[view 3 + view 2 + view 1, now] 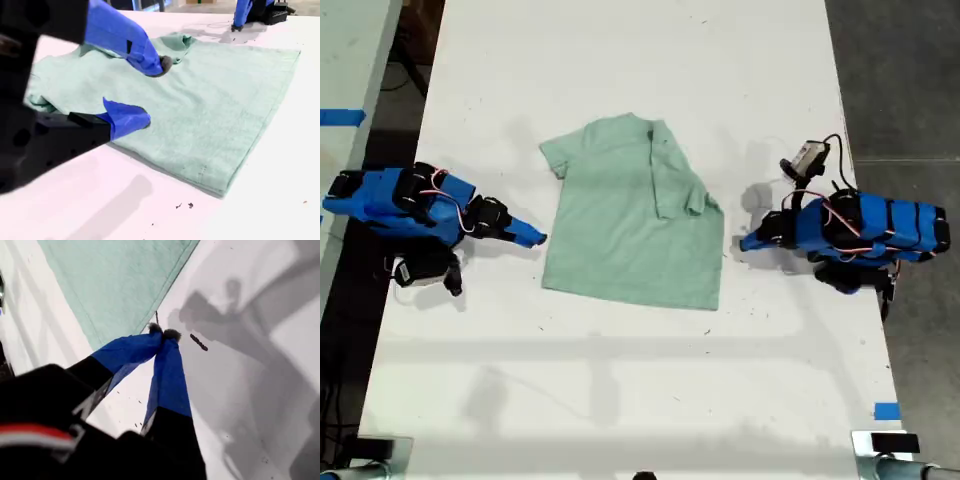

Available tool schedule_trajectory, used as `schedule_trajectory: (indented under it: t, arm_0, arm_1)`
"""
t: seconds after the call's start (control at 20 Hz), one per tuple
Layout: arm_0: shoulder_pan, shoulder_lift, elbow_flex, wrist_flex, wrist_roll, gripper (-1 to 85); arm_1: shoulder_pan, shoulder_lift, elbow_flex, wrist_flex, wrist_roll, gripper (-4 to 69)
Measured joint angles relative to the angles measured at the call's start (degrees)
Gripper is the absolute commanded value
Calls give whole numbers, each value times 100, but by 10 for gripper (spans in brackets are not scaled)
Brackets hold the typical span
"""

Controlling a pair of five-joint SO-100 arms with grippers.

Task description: Fold t shirt

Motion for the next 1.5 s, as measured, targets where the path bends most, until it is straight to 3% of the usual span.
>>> schedule_trajectory:
  t: [1.5]
  arm_0:
    - [0, 0, 0, 0, 0, 128]
  arm_1:
    - [0, 0, 0, 0, 0, -14]
